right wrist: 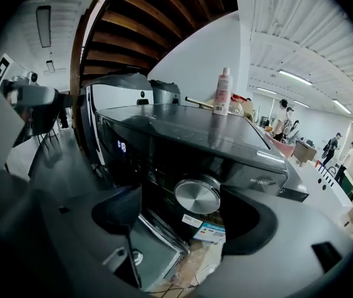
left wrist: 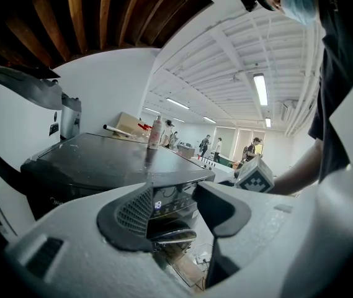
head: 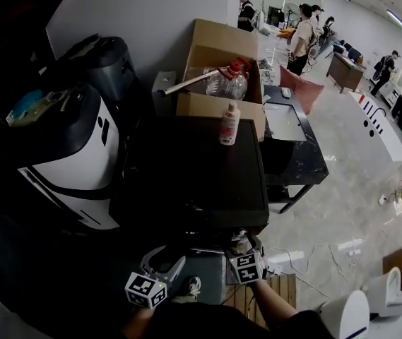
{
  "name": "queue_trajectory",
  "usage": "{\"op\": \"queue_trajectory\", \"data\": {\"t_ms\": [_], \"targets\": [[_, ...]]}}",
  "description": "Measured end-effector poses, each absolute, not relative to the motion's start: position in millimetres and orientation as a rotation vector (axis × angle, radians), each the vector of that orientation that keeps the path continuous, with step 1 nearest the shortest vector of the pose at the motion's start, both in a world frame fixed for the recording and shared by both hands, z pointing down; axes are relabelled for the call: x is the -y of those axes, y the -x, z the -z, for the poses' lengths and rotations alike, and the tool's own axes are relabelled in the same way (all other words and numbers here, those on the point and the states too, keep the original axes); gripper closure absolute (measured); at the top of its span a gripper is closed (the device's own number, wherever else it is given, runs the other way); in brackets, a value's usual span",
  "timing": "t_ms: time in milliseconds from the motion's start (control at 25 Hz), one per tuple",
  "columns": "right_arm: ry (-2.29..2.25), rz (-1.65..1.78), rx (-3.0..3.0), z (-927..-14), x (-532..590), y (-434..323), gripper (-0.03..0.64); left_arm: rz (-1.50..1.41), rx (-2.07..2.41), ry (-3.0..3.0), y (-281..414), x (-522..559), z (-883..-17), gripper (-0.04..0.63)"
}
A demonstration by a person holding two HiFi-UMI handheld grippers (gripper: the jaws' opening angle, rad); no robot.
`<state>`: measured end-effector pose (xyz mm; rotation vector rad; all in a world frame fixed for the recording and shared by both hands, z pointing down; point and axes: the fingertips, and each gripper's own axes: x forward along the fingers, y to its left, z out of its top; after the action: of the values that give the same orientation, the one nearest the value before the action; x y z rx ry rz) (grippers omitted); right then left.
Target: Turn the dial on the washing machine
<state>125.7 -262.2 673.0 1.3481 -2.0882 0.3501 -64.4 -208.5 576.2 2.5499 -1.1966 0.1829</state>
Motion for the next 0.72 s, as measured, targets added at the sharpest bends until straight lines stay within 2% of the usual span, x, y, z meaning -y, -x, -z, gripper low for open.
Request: {"op": "queue_trajectory", "data": {"t_ms": [240,720], "targets": [[-1.361,-0.443,2.083,-686.7,263.4,-131.4,0.222,-0.183,1.210,-2.530,67.4,208.4,-579.1,0.380],[-1.425,-0.657,2.106,-702.8,268.1,-133.7,0.222,-0.194,1.239,-2.495,79.3,207.2,-585.4,0.382]]}}
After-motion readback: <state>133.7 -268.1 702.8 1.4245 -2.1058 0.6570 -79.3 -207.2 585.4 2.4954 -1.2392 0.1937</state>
